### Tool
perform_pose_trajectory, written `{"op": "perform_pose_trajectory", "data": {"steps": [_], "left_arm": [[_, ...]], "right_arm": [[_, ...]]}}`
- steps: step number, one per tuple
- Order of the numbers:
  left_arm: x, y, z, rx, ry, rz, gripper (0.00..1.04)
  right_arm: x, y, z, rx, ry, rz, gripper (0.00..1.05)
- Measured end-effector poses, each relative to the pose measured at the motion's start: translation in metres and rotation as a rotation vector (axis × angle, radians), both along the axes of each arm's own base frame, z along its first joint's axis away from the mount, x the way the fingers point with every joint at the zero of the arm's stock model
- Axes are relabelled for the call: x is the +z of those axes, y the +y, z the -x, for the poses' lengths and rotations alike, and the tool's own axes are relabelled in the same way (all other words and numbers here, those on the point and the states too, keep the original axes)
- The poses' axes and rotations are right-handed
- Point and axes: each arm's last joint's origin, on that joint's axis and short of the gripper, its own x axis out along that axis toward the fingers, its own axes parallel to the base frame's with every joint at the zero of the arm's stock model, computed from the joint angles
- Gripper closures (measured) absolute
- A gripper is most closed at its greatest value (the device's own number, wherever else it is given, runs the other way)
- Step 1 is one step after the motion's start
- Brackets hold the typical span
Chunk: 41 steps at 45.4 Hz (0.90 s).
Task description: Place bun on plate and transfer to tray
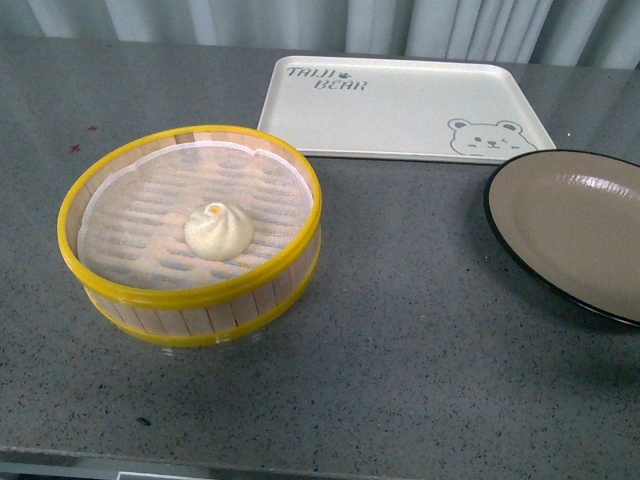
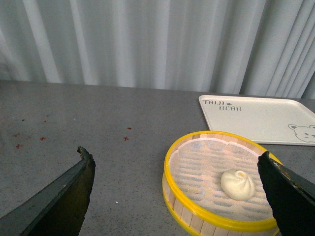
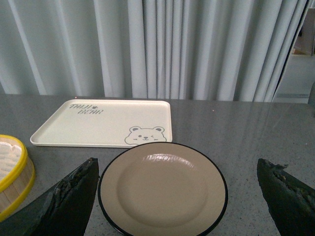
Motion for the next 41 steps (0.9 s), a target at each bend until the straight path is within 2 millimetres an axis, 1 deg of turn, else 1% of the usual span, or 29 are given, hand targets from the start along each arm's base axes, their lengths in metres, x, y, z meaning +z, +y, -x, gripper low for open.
{"op": "perform_pose_trajectory", "data": {"steps": [41], "left_arm": [[0.0, 0.0, 0.0, 0.0, 0.0, 0.0, 0.07]], "right_arm": [[0.0, 0.0, 0.0, 0.0, 0.0, 0.0, 0.09]]}}
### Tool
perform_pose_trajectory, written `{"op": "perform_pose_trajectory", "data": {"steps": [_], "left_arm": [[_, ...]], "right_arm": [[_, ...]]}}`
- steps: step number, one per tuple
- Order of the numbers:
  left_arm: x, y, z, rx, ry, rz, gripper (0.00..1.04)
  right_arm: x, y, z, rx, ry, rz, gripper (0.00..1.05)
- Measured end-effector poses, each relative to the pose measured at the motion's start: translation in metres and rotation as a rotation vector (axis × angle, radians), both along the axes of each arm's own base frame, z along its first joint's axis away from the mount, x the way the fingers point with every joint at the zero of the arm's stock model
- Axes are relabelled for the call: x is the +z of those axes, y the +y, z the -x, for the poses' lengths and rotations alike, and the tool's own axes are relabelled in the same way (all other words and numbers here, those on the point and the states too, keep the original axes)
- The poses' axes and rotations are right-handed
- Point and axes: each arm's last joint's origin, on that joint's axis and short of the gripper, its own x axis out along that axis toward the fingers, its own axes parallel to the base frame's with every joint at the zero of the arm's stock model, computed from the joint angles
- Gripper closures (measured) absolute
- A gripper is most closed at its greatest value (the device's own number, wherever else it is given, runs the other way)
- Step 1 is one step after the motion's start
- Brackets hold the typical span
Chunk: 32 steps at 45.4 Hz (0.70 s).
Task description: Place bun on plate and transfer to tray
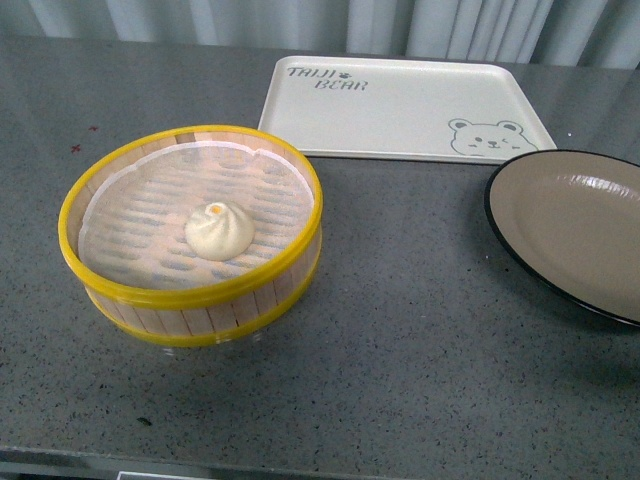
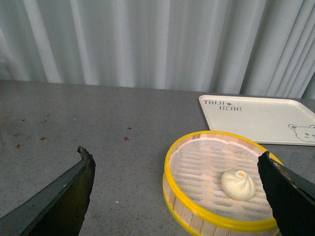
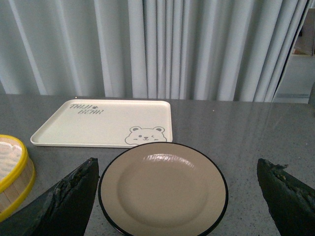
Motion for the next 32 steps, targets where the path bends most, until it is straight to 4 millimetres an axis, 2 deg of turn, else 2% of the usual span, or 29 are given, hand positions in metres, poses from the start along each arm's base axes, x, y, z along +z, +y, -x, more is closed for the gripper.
{"op": "perform_pose_trajectory", "data": {"steps": [8, 14, 19, 26, 30, 32], "left_arm": [[0.0, 0.0, 0.0, 0.001, 0.002, 0.001, 0.07], [-0.006, 0.004, -0.007, 0.293, 0.151, 0.142, 0.07], [-0.001, 0.008, -0.022, 0.337, 0.175, 0.212, 0.07], [0.029, 0.002, -0.066, 0.265, 0.198, 0.243, 0.07], [0.037, -0.006, -0.097, 0.196, 0.269, 0.231, 0.07], [0.036, -0.013, -0.119, 0.15, 0.345, 0.218, 0.07]], "right_arm": [[0.0, 0.0, 0.0, 0.0, 0.0, 0.0, 0.09], [0.0, 0.0, 0.0, -0.001, 0.0, 0.0, 0.09], [0.0, 0.0, 0.0, 0.001, -0.001, 0.0, 0.09], [0.0, 0.0, 0.0, 0.0, -0.001, 0.0, 0.09], [0.0, 0.0, 0.0, 0.0, -0.001, 0.0, 0.09], [0.0, 0.0, 0.0, 0.0, -0.001, 0.0, 0.09]]}}
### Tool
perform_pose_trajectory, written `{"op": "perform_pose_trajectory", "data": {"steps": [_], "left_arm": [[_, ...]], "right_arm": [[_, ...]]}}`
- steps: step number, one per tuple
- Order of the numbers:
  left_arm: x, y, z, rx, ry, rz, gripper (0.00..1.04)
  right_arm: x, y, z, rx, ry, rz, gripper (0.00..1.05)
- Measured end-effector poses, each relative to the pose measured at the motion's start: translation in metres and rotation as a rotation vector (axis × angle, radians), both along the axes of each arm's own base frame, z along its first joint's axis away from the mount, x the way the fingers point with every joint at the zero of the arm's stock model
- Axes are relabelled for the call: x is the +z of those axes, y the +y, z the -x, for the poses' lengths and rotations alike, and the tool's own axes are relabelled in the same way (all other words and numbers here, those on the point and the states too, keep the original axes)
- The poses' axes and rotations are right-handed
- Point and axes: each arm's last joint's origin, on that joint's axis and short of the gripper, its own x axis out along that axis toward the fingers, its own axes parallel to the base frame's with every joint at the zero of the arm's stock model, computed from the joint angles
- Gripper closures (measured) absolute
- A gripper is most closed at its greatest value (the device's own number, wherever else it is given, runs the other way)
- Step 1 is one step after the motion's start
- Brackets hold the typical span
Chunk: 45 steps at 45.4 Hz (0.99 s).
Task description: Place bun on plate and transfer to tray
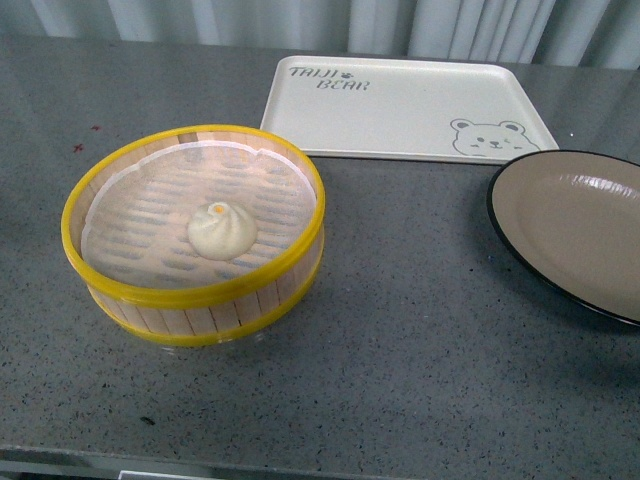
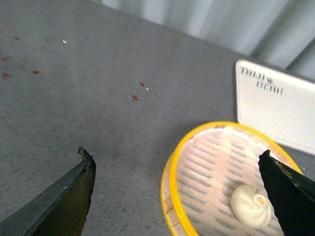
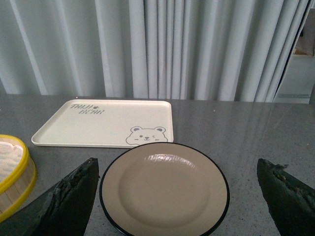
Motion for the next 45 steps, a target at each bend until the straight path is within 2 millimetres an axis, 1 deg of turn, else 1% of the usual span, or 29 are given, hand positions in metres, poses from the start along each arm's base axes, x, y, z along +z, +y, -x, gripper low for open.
{"op": "perform_pose_trajectory", "data": {"steps": [6, 10, 17, 22, 26, 30, 37, 40, 45], "left_arm": [[-0.006, -0.014, -0.041, -0.096, 0.144, 0.01, 0.07], [-0.008, -0.024, -0.063, -0.152, 0.217, 0.01, 0.07], [-0.013, -0.038, -0.095, -0.208, 0.292, -0.029, 0.07], [-0.022, -0.049, -0.114, -0.249, 0.348, -0.064, 0.07], [-0.031, -0.057, -0.124, -0.29, 0.406, -0.059, 0.07], [-0.037, -0.067, -0.13, -0.334, 0.451, -0.048, 0.07], [-0.045, -0.086, -0.136, -0.413, 0.528, -0.014, 0.07], [-0.051, -0.095, -0.137, -0.439, 0.57, -0.015, 0.07], [-0.067, -0.106, -0.136, -0.463, 0.639, -0.036, 0.07]], "right_arm": [[0.0, 0.0, 0.0, 0.0, 0.0, 0.0, 0.09], [0.0, 0.0, 0.0, 0.0, 0.0, 0.0, 0.09], [0.0, 0.0, 0.0, 0.0, 0.0, 0.0, 0.09], [0.0, 0.0, 0.0, 0.0, 0.0, 0.0, 0.09], [0.0, 0.0, 0.0, 0.0, 0.0, 0.0, 0.09], [0.0, 0.0, 0.0, 0.0, 0.0, 0.0, 0.09], [0.0, 0.0, 0.0, 0.0, 0.0, 0.0, 0.09], [0.0, 0.0, 0.0, 0.0, 0.0, 0.0, 0.09], [0.0, 0.0, 0.0, 0.0, 0.0, 0.0, 0.09]]}}
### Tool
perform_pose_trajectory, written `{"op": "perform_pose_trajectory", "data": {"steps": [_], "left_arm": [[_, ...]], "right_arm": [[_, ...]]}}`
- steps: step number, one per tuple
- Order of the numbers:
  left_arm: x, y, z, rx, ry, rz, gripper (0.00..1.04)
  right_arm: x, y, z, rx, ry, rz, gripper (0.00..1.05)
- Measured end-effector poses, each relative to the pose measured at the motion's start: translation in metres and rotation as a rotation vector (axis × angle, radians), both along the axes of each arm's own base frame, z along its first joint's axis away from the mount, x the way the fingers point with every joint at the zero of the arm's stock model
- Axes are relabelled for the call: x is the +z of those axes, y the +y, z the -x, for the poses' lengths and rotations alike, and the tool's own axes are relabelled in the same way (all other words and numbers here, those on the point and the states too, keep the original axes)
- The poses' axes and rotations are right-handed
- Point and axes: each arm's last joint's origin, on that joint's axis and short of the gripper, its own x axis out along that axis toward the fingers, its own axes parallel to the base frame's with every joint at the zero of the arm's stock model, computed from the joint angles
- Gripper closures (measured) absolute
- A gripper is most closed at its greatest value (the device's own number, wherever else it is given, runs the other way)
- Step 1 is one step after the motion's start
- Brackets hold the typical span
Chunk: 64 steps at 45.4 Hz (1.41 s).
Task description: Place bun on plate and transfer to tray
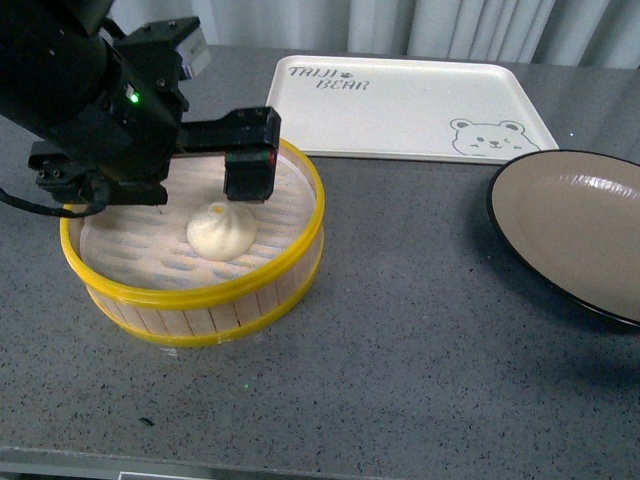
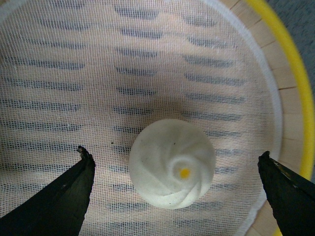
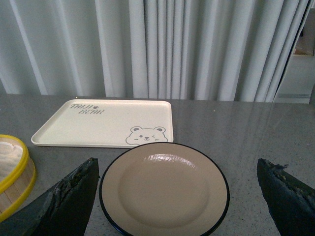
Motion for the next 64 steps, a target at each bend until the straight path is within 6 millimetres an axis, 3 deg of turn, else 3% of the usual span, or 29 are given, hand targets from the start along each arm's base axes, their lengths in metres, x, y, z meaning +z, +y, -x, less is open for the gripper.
{"op": "perform_pose_trajectory", "data": {"steps": [13, 28, 37, 43, 46, 52, 56, 64], "left_arm": [[-0.022, -0.013, -0.005, -0.023, 0.043, -0.027, 0.07], [-0.022, -0.014, -0.005, -0.009, 0.045, -0.044, 0.53], [-0.012, -0.012, -0.007, 0.006, 0.035, -0.013, 0.79], [0.019, -0.01, -0.005, 0.01, -0.014, 0.053, 0.99], [0.036, -0.012, -0.005, 0.006, -0.051, 0.107, 1.0], [0.055, -0.032, -0.016, -0.024, -0.108, 0.217, 1.0], [0.059, -0.06, -0.027, -0.064, -0.118, 0.293, 1.0], [0.041, -0.132, -0.048, -0.144, -0.039, 0.419, 1.0]], "right_arm": [[0.0, 0.0, 0.0, 0.0, 0.0, 0.0, 0.09], [0.0, 0.0, 0.0, 0.0, 0.0, 0.0, 0.09], [0.0, 0.0, 0.0, 0.0, 0.0, 0.0, 0.09], [0.0, 0.0, 0.0, 0.0, 0.0, 0.0, 0.09], [0.0, 0.0, 0.0, 0.0, 0.0, 0.0, 0.09], [0.0, 0.0, 0.0, 0.0, 0.0, 0.0, 0.09], [0.0, 0.0, 0.0, 0.0, 0.0, 0.0, 0.09], [0.0, 0.0, 0.0, 0.0, 0.0, 0.0, 0.09]]}}
